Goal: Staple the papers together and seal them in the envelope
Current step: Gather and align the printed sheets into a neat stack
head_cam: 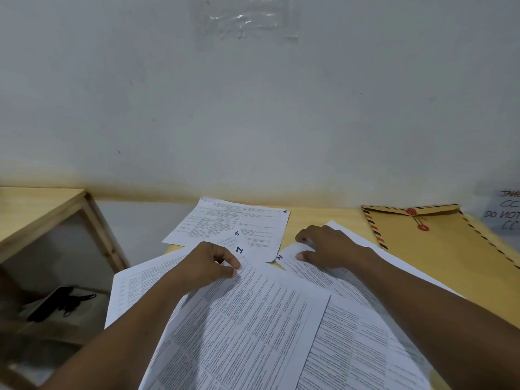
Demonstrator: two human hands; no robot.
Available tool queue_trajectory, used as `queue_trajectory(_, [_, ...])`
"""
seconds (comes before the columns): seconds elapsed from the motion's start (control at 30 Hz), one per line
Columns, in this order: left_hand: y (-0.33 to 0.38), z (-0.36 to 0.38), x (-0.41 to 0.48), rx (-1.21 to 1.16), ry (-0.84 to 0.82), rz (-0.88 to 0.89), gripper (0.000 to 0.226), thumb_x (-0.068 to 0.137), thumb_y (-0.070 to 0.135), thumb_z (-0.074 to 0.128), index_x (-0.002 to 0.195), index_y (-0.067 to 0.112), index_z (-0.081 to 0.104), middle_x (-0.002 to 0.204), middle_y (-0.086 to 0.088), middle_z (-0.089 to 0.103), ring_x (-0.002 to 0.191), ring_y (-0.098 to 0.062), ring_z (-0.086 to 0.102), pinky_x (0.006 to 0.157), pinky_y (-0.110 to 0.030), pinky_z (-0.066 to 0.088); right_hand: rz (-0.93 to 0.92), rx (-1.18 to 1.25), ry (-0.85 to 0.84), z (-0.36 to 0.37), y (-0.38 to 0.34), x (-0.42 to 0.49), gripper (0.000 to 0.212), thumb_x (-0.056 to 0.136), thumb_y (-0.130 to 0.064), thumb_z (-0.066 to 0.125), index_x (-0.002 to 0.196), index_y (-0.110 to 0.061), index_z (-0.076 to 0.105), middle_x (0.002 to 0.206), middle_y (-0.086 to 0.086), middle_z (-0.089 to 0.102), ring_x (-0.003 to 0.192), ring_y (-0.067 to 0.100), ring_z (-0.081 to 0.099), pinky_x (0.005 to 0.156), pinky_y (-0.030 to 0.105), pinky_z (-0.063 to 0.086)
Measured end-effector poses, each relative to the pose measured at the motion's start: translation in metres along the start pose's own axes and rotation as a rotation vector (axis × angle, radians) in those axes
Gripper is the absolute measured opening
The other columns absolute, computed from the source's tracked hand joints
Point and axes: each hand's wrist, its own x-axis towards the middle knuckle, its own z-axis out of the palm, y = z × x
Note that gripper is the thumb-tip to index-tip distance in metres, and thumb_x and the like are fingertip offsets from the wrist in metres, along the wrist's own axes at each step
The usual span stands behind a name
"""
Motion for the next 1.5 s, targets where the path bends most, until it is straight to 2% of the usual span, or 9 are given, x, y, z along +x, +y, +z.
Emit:
queue_trajectory(0.43, [0.029, 0.015, 0.003, -0.123, -0.011, 0.066, 0.016, 0.082, 0.008, 0.081, 0.085, 0.024, 0.081, 0.101, 0.01, 0.079, 0.102, -0.015, 0.071, 0.095, -0.033, 0.053, -0.048, -0.215, 0.114, -0.023, -0.002, 0.004, 0.029, 0.092, -0.038, 0.062, 0.117, -0.023, 0.063, 0.117, 0.002, 0.056, 0.114, 0.024, 0.05, 0.082, 0.034, 0.033])
queue_trajectory(0.73, [0.1, 0.009, 0.003, -0.193, 0.174, 0.256, 0.012, 0.088, 0.011, 0.076, 0.089, 0.023, 0.08, 0.101, 0.006, 0.077, 0.071, -0.012, 0.065, 0.049, -0.016, 0.044, -0.07, -0.208, 0.713, -0.13, -0.015, -0.012, 0.019, 0.093, -0.035, 0.06, 0.101, -0.019, 0.067, 0.095, 0.0, 0.07, 0.094, 0.026, 0.062, 0.093, 0.039, 0.034])
queue_trajectory(0.87, [0.157, -0.014, -0.001, -0.176, 0.259, 0.419, 0.009, 0.088, 0.011, 0.077, 0.091, 0.019, 0.079, 0.101, 0.003, 0.077, 0.086, -0.013, 0.073, 0.068, -0.023, 0.057, -0.133, -0.011, 0.936, -0.184, -0.033, -0.03, 0.021, 0.087, -0.038, 0.071, 0.088, -0.019, 0.063, 0.08, -0.001, 0.067, 0.076, 0.024, 0.062, 0.079, 0.037, 0.04])
queue_trajectory(0.97, [0.193, -0.029, -0.008, -0.174, 0.353, 0.537, 0.009, 0.088, 0.011, 0.077, 0.092, 0.019, 0.08, 0.101, 0.002, 0.077, 0.098, -0.018, 0.074, 0.084, -0.034, 0.062, -0.144, 0.385, 0.858, -0.214, -0.055, -0.044, 0.024, 0.082, -0.031, 0.077, 0.082, -0.015, 0.059, 0.08, 0.001, 0.064, 0.071, 0.015, 0.054, 0.065, 0.03, 0.04])
queue_trajectory(1.03, [0.211, -0.038, -0.015, -0.122, 0.445, 0.629, 0.012, 0.089, 0.012, 0.075, 0.093, 0.023, 0.079, 0.104, 0.003, 0.076, 0.102, -0.014, 0.071, 0.084, -0.019, 0.058, -0.188, 0.518, 0.79, -0.224, -0.064, -0.051, 0.024, 0.084, -0.028, 0.076, 0.085, -0.009, 0.062, 0.082, 0.006, 0.066, 0.07, 0.015, 0.055, 0.063, 0.031, 0.043])
queue_trajectory(1.17, [0.23, -0.054, -0.032, -0.016, 0.558, 0.718, 0.015, 0.091, 0.012, 0.072, 0.098, 0.024, 0.078, 0.108, 0.007, 0.074, 0.1, -0.009, 0.069, 0.078, -0.01, 0.055, -0.263, 0.604, 0.722, -0.232, -0.07, -0.066, 0.019, 0.091, -0.028, 0.066, 0.095, -0.009, 0.066, 0.096, 0.012, 0.072, 0.087, 0.032, 0.069, 0.076, 0.048, 0.057])
queue_trajectory(1.33, [0.229, -0.062, -0.048, 0.002, 0.66, 0.697, 0.013, 0.093, 0.014, 0.071, 0.1, 0.022, 0.077, 0.109, 0.002, 0.074, 0.091, -0.014, 0.071, 0.062, -0.009, 0.053, -0.305, 0.688, 0.632, -0.23, -0.09, -0.077, 0.035, 0.101, -0.03, 0.055, 0.093, 0.003, 0.065, 0.089, 0.026, 0.065, 0.073, 0.022, 0.056, 0.067, 0.035, 0.046])
queue_trajectory(1.43, [0.222, -0.066, -0.055, -0.002, 0.736, 0.662, 0.014, 0.093, 0.013, 0.07, 0.098, 0.024, 0.077, 0.104, 0.005, 0.074, 0.084, -0.007, 0.07, 0.06, -0.003, 0.045, -0.309, 0.699, 0.612, -0.223, -0.107, -0.081, 0.055, 0.1, -0.047, 0.051, 0.081, 0.005, 0.057, 0.074, 0.009, 0.053, 0.065, 0.016, 0.048, 0.062, 0.029, 0.039])
queue_trajectory(1.5, [0.217, -0.069, -0.059, -0.005, 0.757, 0.64, 0.013, 0.093, 0.013, 0.07, 0.097, 0.024, 0.077, 0.101, 0.006, 0.073, 0.078, 0.0, 0.065, 0.06, 0.001, 0.04, -0.312, 0.64, 0.596, -0.216, -0.113, -0.08, 0.057, 0.093, -0.057, 0.056, 0.089, 0.0, 0.064, 0.08, 0.006, 0.065, 0.069, 0.019, 0.06, 0.065, 0.034, 0.046])
